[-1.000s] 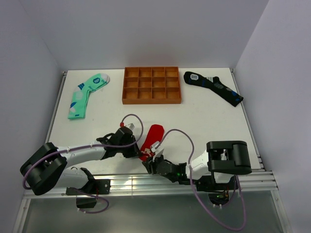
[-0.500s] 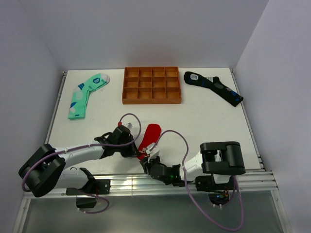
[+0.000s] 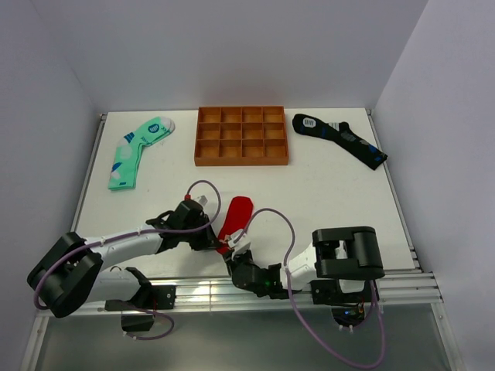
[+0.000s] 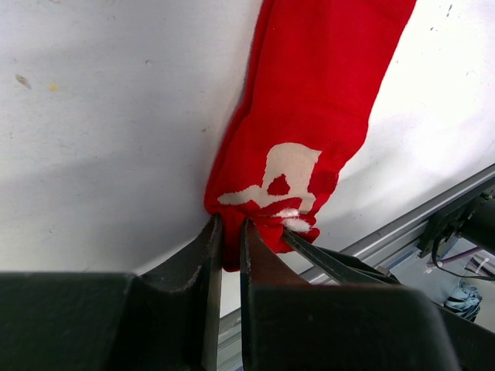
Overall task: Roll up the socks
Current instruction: Roll the sock at the center of the board.
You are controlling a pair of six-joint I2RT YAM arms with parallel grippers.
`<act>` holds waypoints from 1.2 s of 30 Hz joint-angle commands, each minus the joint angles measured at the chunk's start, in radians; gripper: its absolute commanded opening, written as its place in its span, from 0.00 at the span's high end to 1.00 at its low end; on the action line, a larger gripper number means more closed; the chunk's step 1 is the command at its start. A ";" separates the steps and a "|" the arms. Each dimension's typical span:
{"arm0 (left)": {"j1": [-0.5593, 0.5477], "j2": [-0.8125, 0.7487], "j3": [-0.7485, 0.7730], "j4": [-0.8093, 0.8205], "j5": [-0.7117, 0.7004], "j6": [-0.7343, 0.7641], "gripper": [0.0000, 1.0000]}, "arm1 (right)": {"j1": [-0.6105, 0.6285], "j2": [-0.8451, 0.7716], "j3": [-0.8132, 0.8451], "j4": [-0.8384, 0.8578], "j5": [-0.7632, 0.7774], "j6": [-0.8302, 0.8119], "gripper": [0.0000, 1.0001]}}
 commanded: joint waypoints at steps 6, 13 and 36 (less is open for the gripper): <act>0.008 -0.063 -0.044 0.001 0.063 0.010 1.00 | -0.017 0.006 -0.098 -0.228 -0.119 0.072 0.74; 0.008 -0.097 -0.090 0.049 0.062 -0.019 0.98 | -0.056 -0.014 -0.069 -0.243 -0.261 0.052 0.78; 0.006 -0.387 -0.270 0.239 -0.112 -0.116 0.60 | -0.375 -0.058 0.026 -0.407 -0.940 0.063 0.83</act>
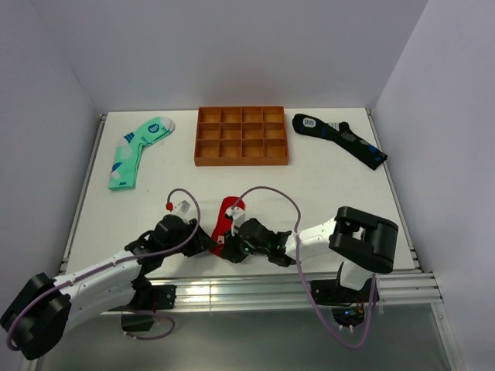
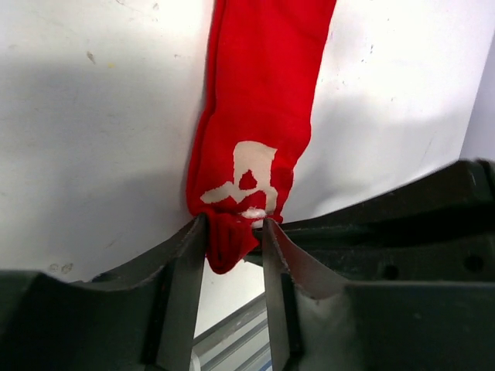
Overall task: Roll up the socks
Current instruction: Roll the sock at the center of the board.
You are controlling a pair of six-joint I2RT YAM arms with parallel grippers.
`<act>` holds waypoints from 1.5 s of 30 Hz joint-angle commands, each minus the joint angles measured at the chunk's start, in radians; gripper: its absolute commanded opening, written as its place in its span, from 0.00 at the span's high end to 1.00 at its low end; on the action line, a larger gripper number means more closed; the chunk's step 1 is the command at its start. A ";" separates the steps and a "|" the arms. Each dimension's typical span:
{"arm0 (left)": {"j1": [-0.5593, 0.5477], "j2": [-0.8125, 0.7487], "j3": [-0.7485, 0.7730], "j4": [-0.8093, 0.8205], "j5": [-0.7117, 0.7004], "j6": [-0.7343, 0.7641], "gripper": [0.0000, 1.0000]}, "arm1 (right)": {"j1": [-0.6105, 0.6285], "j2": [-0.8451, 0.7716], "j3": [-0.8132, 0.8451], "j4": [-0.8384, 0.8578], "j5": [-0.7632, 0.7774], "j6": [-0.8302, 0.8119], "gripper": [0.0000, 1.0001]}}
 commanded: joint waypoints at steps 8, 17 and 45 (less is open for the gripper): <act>-0.004 -0.055 -0.084 0.146 -0.075 -0.008 0.60 | -0.116 0.043 -0.028 -0.208 -0.284 0.041 0.82; -0.006 0.002 -0.113 0.218 -0.084 0.004 0.64 | -0.184 0.069 0.018 -0.286 -0.391 0.021 0.82; -0.045 -0.163 -0.139 0.130 -0.131 0.018 0.54 | -0.228 0.125 0.088 -0.389 -0.471 0.012 0.82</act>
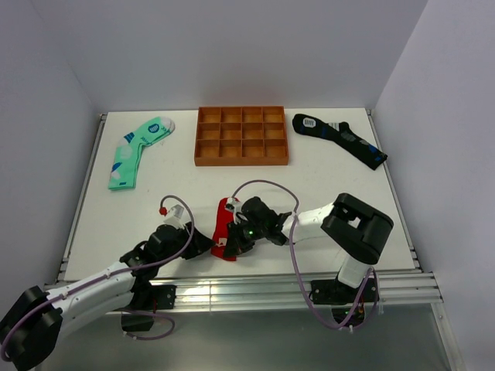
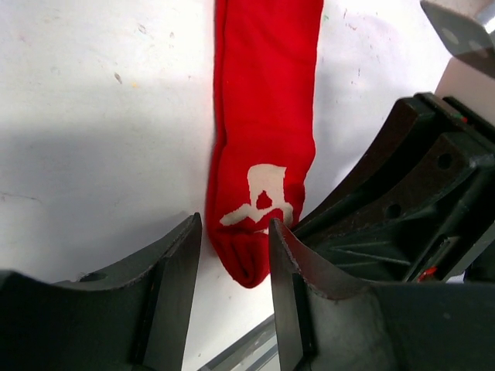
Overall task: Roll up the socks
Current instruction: Roll the sock at the center of the board.
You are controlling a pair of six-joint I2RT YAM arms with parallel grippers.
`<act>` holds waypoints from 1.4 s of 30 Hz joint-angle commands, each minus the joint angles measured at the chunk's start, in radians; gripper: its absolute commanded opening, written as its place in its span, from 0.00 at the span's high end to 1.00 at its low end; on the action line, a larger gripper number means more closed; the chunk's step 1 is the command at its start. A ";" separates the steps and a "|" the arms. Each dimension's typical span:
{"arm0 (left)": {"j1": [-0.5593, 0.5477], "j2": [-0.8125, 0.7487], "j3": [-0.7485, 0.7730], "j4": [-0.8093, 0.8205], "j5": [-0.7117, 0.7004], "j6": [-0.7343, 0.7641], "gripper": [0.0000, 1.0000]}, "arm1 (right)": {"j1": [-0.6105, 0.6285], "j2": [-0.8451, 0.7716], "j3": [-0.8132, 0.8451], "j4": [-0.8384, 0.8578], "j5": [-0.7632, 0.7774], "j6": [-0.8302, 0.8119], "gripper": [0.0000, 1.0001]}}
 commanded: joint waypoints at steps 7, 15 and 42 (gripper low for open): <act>-0.069 0.007 -0.003 0.030 -0.067 0.005 0.54 | -0.025 0.063 0.008 -0.247 0.000 -0.063 0.81; -0.104 0.050 -0.003 0.038 -0.089 -0.011 0.55 | -0.048 0.063 0.028 -0.279 -0.013 -0.073 0.82; -0.131 0.122 0.019 0.047 -0.098 -0.006 0.59 | -0.061 0.110 0.077 -0.252 -0.062 -0.004 0.82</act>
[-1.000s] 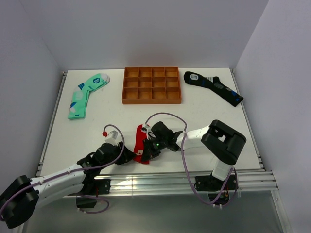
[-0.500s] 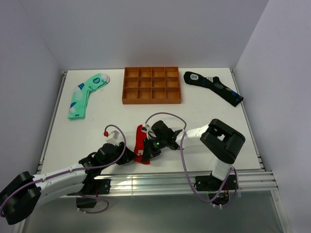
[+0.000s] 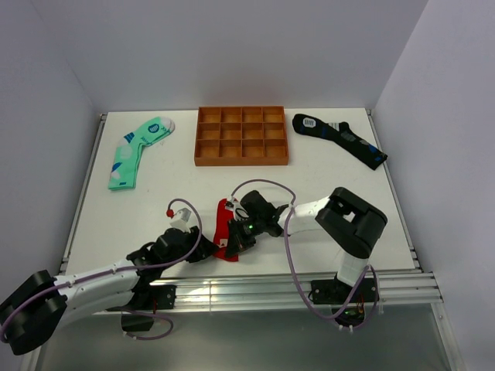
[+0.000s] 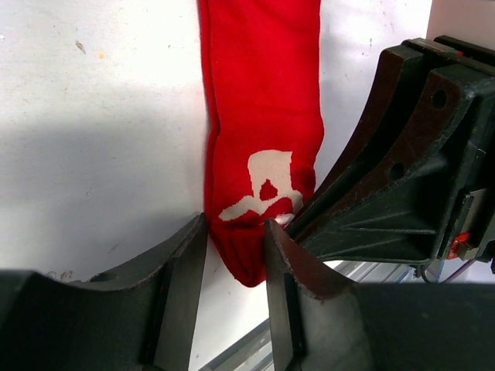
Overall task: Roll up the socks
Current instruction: Roll the sock at the center of the board.
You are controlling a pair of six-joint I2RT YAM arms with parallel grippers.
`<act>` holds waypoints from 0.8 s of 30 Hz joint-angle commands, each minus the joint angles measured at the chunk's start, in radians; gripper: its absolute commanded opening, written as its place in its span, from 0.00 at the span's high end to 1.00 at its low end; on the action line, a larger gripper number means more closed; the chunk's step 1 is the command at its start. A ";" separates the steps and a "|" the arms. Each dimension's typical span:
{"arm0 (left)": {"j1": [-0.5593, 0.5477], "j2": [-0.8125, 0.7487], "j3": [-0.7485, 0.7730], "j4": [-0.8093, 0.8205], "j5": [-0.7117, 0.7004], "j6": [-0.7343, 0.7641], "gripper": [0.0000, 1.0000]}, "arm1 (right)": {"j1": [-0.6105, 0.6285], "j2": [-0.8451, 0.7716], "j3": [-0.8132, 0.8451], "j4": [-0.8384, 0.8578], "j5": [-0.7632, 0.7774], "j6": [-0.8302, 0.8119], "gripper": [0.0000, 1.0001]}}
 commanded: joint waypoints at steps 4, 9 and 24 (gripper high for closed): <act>-0.006 0.029 0.031 -0.046 -0.022 0.007 0.65 | -0.002 0.060 -0.002 -0.095 0.069 -0.012 0.81; -0.006 0.047 0.045 -0.060 -0.022 0.008 0.74 | -0.002 0.066 0.000 -0.082 0.060 -0.003 0.82; -0.006 0.174 0.233 -0.284 0.013 0.037 1.00 | 0.000 -0.006 -0.078 0.003 0.170 -0.007 0.71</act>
